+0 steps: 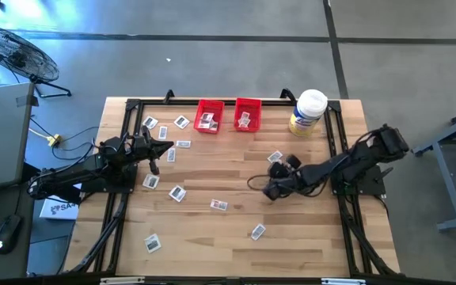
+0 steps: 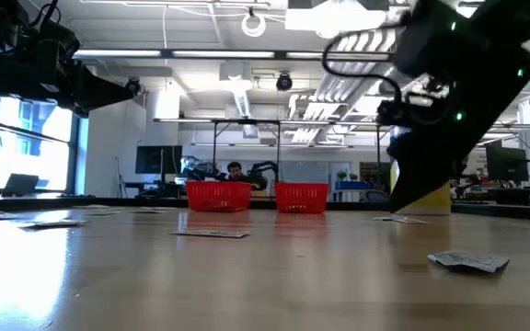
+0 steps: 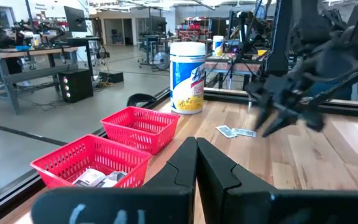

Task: Pick & Place First Aid Supplies
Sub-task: Put the ointment pack into the right red bin

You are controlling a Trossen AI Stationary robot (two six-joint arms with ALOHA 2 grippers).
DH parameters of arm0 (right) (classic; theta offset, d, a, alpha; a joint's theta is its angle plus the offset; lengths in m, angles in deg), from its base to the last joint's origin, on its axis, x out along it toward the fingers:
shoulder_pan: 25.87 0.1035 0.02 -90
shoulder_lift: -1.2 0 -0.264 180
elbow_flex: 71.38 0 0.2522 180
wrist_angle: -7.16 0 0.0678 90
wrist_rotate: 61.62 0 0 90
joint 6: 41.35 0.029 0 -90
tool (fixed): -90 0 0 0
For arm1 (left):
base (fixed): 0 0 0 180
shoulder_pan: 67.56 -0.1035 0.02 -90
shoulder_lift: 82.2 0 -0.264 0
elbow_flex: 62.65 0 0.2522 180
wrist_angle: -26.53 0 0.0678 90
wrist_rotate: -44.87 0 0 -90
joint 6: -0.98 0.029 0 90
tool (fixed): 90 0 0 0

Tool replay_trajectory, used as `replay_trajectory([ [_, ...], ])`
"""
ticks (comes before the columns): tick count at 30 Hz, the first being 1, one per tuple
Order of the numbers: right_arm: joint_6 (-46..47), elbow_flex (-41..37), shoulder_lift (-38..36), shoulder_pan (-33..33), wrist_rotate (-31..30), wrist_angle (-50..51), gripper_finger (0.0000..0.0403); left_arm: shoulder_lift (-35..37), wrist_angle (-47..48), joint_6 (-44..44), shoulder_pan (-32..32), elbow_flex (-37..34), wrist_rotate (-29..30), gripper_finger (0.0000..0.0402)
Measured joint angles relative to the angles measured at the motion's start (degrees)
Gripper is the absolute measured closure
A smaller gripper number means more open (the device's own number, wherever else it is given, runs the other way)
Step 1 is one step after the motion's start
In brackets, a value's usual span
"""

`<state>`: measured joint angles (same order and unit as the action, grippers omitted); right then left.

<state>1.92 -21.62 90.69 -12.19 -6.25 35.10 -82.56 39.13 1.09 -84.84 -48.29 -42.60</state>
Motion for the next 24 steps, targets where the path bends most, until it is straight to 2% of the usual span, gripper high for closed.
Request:
replay_trajectory([
  [5, 1.8, -3.4, 0.0, -3.8, -4.4, -3.7, 0.0268, 0.0, 0.0, 0.0, 0.0, 0.0, 0.0, 0.0401],
  [10, -6.0, -5.3, 0.0, -5.7, -0.4, -10.7, 0.0265, 0.0, 0.0, 0.0, 0.0, 0.0, 0.0, 0.0401],
  [15, -4.9, -6.6, 0.0, -8.2, -1.4, -12.1, 0.0265, 0.0, 0.0, 0.0, 0.0, 0.0, 0.0, 0.0401],
  [24, -7.5, -6.9, 0.0, -9.8, 1.7, -13.2, 0.0265, 0.0, 0.0, 0.0, 0.0, 0.0, 0.0, 0.0401],
])
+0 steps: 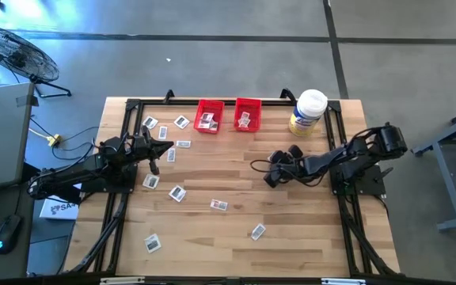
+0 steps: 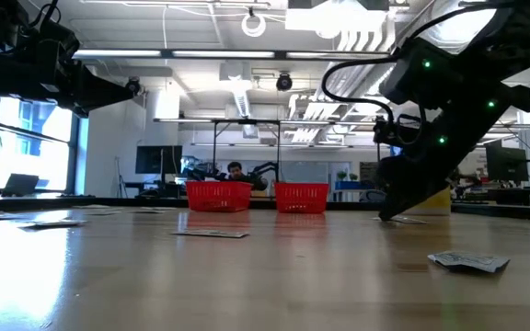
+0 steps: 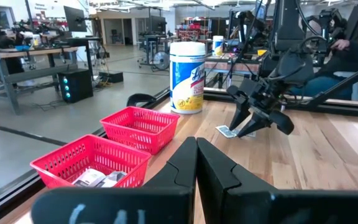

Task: Pick & Place First Aid Supplies
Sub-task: Put the ointment pack into the right red bin

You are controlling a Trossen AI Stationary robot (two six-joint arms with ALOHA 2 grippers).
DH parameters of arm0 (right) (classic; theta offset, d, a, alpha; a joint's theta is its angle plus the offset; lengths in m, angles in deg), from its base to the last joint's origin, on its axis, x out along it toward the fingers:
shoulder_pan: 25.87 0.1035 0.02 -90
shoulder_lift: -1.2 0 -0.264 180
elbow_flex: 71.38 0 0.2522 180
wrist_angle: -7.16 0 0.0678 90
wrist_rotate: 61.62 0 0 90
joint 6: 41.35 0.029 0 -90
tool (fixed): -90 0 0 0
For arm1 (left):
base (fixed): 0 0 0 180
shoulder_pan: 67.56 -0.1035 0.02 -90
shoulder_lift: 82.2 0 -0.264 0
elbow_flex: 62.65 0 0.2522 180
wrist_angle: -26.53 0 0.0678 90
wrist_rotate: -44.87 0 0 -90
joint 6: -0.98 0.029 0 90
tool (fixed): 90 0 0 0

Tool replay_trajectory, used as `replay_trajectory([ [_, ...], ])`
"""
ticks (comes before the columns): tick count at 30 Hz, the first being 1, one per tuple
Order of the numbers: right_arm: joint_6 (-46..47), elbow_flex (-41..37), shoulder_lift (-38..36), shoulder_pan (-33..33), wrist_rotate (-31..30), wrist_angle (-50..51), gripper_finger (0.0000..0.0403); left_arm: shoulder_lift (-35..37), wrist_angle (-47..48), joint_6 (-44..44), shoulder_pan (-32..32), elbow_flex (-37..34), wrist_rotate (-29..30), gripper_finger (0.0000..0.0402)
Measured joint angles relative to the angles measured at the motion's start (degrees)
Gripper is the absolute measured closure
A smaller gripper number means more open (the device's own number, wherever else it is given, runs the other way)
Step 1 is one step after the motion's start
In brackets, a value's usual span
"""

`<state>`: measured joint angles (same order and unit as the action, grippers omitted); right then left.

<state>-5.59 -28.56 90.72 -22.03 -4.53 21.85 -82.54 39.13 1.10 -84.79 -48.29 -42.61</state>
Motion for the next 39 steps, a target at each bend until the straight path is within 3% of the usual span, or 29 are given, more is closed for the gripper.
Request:
replay_trajectory([
  [11, -0.8, 0.1, 0.0, -3.0, 2.3, -0.3, 0.0276, 0.0, 0.0, 0.0, 0.0, 0.0, 0.0, 0.0401],
  [26, -1.2, 0.2, 0.0, -5.2, 6.9, -0.4, 0.0396, 0.0, 0.0, 0.0, 0.0, 0.0, 0.0, 0.0401],
  [39, -0.1, 0.0, 0.3, -4.9, 7.5, -6.7, 0.0402, 0.0, 0.0, 0.0, 0.0, 0.0, 0.0, 0.0401],
])
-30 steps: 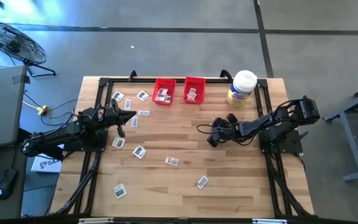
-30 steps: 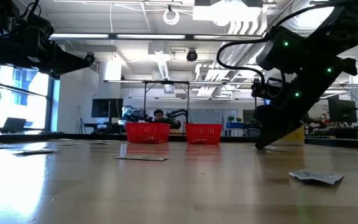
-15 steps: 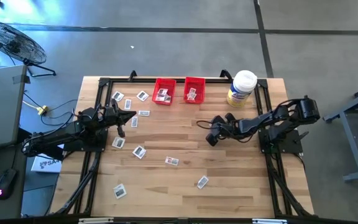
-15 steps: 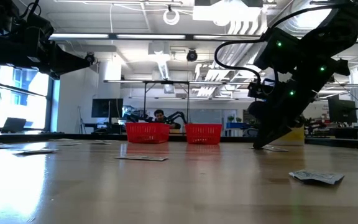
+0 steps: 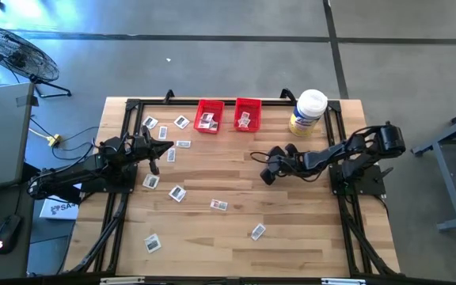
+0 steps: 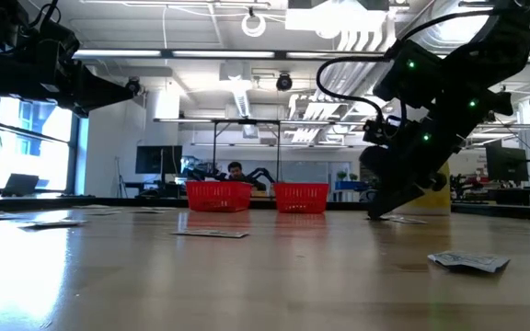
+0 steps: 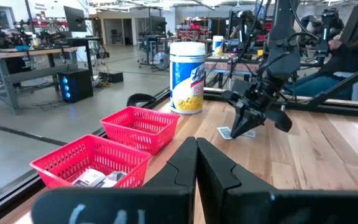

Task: Pick & Place First Aid Supplies
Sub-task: Put the ointment pack into the right red bin

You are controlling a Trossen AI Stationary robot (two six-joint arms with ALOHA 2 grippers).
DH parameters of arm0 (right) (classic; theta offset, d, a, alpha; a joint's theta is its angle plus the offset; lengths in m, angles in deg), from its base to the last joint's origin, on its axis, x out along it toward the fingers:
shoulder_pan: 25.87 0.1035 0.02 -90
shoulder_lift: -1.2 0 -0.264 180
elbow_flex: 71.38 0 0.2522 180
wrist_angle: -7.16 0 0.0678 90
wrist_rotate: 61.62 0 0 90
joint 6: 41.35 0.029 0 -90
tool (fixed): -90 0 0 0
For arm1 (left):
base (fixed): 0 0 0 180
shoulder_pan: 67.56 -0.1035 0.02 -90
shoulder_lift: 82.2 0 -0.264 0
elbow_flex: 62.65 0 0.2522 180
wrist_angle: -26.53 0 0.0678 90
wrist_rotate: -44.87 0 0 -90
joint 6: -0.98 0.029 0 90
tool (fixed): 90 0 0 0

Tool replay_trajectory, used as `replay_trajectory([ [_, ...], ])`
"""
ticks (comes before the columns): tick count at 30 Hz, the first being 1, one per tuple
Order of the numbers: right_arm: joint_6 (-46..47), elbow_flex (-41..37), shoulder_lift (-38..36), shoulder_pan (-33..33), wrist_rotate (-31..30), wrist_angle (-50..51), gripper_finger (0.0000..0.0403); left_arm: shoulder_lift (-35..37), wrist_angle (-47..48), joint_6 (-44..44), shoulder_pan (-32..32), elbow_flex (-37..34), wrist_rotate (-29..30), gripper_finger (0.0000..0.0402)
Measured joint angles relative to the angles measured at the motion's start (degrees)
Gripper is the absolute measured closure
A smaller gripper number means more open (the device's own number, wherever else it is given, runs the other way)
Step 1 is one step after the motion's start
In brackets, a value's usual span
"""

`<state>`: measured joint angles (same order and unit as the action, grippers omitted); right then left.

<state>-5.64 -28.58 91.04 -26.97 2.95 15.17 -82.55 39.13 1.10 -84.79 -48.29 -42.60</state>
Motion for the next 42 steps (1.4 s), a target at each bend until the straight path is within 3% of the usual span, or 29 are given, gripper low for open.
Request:
replay_trajectory([
  [28, -0.3, 0.2, -0.2, 0.0, 1.8, -7.1, 0.0402, 0.0, 0.0, 0.0, 0.0, 0.0, 0.0, 0.0401],
  [42, -7.6, 0.2, -0.2, 0.0, 1.3, -26.9, 0.0403, 0.0, 0.0, 0.0, 0.0, 0.0, 0.0, 0.0401],
])
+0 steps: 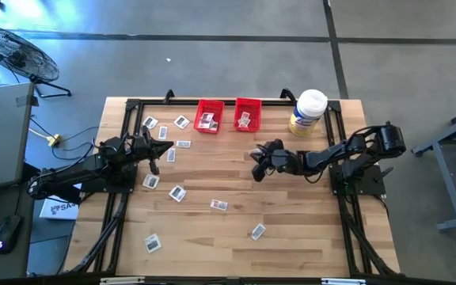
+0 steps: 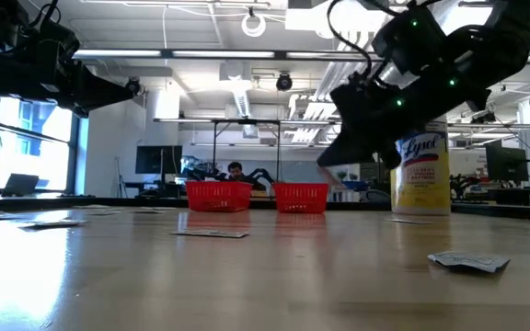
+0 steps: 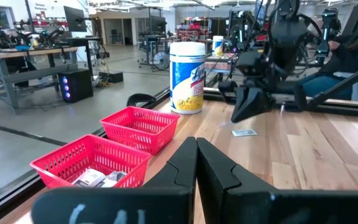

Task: Pick & Place First Aid Supplies
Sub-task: Put the ointment pack into the right red bin

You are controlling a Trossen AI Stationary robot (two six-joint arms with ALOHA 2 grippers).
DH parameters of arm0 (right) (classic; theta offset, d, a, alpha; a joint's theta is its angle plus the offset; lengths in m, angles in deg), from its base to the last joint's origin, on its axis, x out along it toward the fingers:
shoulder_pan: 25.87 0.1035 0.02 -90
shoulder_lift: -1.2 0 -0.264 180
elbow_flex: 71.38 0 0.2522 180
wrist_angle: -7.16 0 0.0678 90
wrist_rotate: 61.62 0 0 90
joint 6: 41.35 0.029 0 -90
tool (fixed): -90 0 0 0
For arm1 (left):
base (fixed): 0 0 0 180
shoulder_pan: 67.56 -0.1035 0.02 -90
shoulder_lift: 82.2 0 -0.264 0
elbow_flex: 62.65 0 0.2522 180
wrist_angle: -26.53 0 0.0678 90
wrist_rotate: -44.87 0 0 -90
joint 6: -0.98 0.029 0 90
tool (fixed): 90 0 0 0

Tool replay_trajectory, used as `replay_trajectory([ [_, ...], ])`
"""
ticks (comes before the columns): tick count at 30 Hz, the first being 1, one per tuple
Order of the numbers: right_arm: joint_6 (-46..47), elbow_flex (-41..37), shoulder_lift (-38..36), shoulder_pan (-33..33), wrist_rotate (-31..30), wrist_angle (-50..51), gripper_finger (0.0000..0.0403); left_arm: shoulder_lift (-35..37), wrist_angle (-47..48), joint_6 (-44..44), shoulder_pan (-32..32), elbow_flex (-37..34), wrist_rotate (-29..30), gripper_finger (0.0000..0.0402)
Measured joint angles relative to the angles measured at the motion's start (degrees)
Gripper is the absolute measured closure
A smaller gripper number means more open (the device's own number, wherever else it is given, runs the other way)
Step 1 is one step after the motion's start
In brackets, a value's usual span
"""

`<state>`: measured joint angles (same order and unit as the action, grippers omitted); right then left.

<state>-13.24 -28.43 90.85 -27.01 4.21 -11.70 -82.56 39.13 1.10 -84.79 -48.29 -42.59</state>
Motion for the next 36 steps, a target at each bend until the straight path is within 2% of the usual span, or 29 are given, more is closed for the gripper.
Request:
replay_trajectory([
  [5, -1.6, 2.7, 0.0, -1.9, -2.5, -4.6, 0.0403, 0.0, 0.0, 0.0, 0.0, 0.0, 0.0, 0.0401],
  [15, -4.9, 18.3, 1.0, -10.8, -3.2, 12.9, 0.0403, 0.0, 0.0, 0.0, 0.0, 0.0, 0.0, 0.0401],
  [24, -5.0, 28.4, 12.6, -17.9, -2.6, 14.0, 0.0403, 0.0, 0.0, 0.0, 0.0, 0.0, 0.0, 0.0401],
  [29, -0.2, 31.3, 17.4, -20.1, -2.9, 19.1, 0.0402, 0.0, 0.0, 0.0, 0.0, 0.0, 0.0, 0.0401],
  [36, 2.1, 30.3, 18.4, -20.7, -2.7, 21.6, 0.0375, 0.0, 0.0, 0.0, 0.0, 0.0, 0.0, 0.0401],
])
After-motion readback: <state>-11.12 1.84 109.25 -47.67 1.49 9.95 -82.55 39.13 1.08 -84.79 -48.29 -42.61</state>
